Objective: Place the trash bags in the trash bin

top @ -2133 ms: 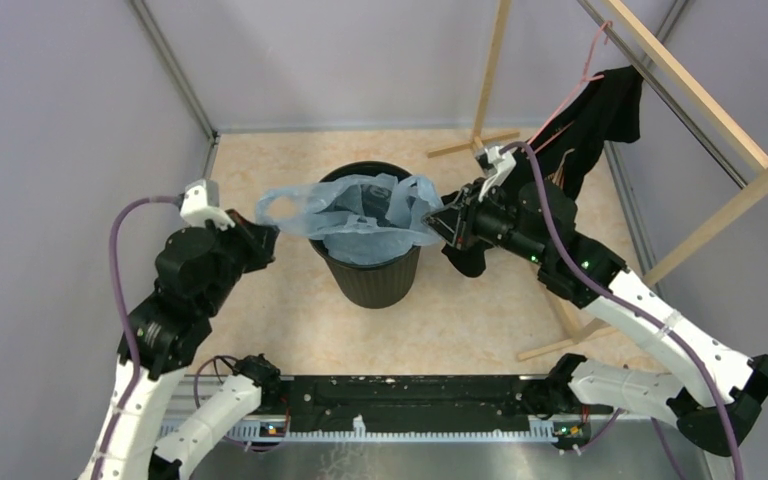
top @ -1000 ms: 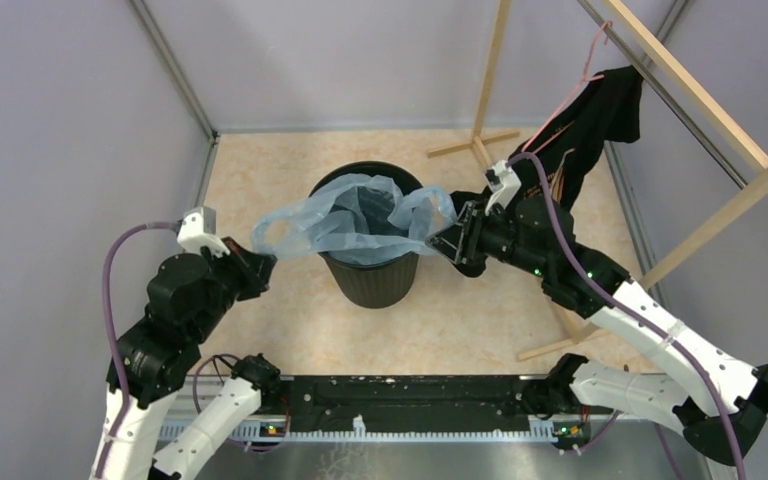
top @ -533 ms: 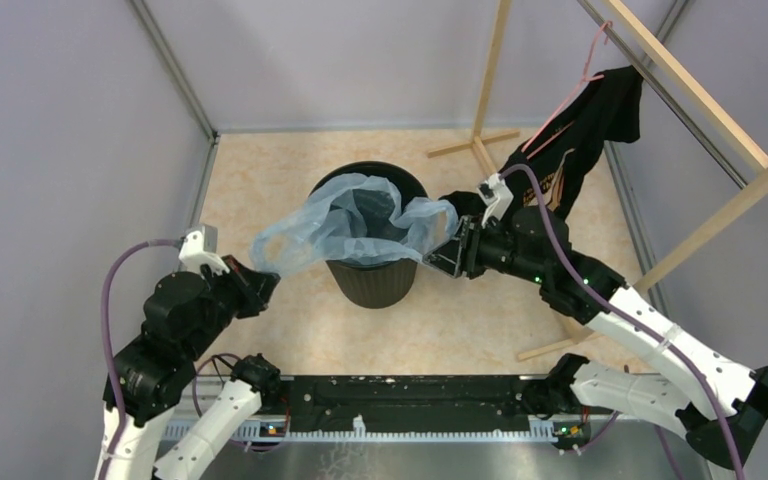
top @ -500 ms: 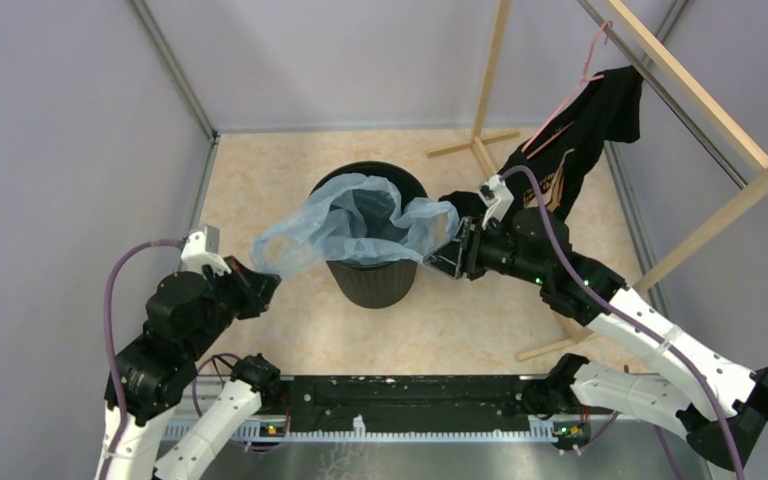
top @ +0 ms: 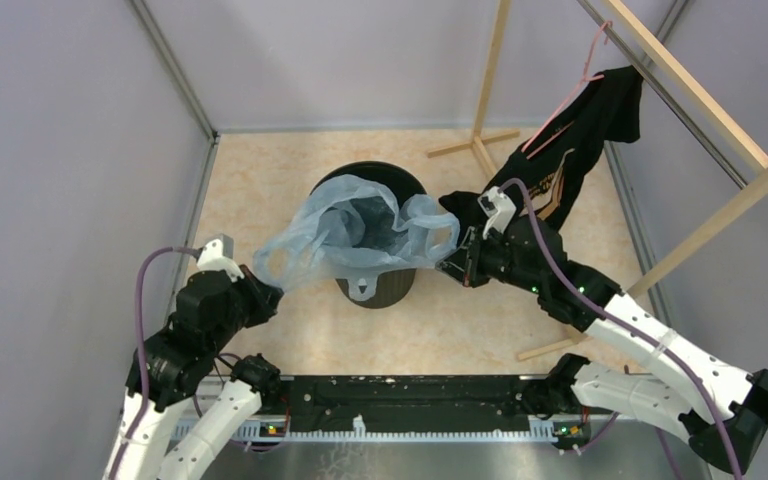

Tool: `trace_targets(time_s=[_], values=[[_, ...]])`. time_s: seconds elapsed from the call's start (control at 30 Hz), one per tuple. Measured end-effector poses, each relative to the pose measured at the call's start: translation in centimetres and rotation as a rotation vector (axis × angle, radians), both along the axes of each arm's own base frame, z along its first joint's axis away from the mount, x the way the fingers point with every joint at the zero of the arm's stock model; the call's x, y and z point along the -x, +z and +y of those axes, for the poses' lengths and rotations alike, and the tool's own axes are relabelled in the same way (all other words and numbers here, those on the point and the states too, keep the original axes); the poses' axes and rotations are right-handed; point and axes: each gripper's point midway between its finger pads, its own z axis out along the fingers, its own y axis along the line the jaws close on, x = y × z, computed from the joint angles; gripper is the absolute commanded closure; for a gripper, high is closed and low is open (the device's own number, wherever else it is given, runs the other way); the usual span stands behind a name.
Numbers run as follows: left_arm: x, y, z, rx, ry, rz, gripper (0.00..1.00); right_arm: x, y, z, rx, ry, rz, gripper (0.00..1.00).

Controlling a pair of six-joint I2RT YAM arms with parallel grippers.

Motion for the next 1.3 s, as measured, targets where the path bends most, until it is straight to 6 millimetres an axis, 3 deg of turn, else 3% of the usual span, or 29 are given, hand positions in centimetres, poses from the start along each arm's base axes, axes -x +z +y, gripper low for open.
trace_targets(time_s=[0.27,0.43,0.6,0.67,0.73,0.9,0.97,1.07,1.17,1.3], values=[[-1.5,-2.2,-0.3,-0.009,0.026,0.013,1.00,-1.9,-1.2,-0.3,0.054,-0.033,-0.104,1.00],[-4.1,-2.4,-0.8,-0.029,0.038,-0.032,1.00,-3.2,-3.5,-0.5,0.101,-0.034,-0.231,0.84],[-7.0,-4.2,-0.2,-0.145,0.095,0.026,1.00,-4.5,-2.9,-0.9,0.149,-0.049,-0.337,0.64],[-7.3,-4.6,0.1,-0.177,0.107,0.061,0.94,-4.5,-3.0,-1.1,0.178,-0.034,-0.358,0.54],[-7.4,-4.5,0.0,-0.194,0.098,0.079,0.79,-4.0,-3.1,-1.5,0.202,-0.012,-0.359,0.45],[-5.2,-2.1,-0.1,-0.155,0.028,0.017,0.37,-1.4,-1.1,-2.1,0.209,0.097,-0.378,0.27],[-3.9,-0.6,0.0,-0.125,0.007,-0.034,0.28,-0.1,0.3,-2.3,0.199,0.148,-0.398,0.22],[-1.9,3.0,0.7,-0.086,-0.006,-0.134,0.05,1.4,2.7,-2.9,0.198,0.207,-0.432,0.19],[-0.5,6.5,2.0,-0.092,0.004,-0.235,0.01,2.3,5.6,-3.5,0.202,0.237,-0.479,0.09],[-0.1,9.0,3.5,-0.166,0.019,-0.320,0.01,2.9,9.7,-3.9,0.199,0.272,-0.581,0.05]])
